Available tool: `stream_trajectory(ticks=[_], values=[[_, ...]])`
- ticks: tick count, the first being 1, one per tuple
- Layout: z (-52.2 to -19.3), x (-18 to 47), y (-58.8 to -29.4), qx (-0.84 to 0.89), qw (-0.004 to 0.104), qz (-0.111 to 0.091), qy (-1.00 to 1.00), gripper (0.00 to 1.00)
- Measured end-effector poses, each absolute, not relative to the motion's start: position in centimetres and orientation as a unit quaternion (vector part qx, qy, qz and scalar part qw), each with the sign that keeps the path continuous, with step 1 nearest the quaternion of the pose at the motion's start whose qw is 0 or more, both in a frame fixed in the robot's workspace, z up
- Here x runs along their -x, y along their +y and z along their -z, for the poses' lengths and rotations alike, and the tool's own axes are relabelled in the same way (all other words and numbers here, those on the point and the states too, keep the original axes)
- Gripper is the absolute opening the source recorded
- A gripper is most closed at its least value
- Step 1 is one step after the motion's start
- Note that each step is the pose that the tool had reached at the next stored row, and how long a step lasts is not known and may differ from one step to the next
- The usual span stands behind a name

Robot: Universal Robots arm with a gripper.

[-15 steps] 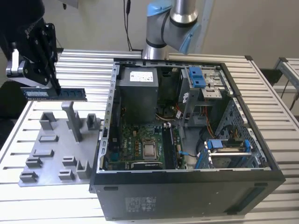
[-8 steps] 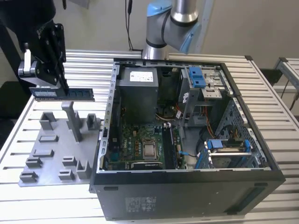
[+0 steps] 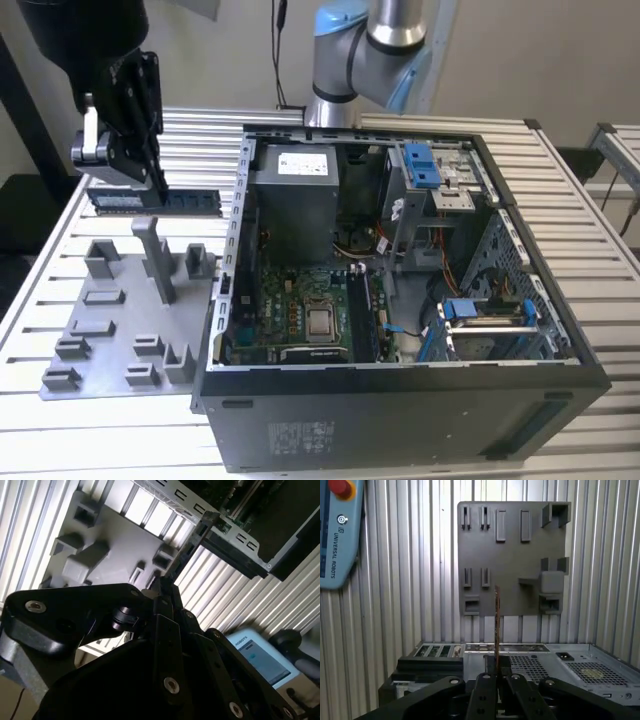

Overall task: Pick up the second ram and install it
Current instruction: 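Pick up the second ram and move it above second insertion slot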

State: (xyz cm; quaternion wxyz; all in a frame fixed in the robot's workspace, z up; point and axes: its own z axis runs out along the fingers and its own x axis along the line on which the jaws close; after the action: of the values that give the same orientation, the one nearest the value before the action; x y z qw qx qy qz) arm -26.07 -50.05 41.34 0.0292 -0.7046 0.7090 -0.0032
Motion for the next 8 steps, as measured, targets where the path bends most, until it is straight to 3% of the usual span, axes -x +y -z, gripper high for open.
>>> stream_trajectory(ticks=[8], values=[[-41.3, 24.5, -50.0, 0.705, 0.023, -0.003, 0.709, 0.14]])
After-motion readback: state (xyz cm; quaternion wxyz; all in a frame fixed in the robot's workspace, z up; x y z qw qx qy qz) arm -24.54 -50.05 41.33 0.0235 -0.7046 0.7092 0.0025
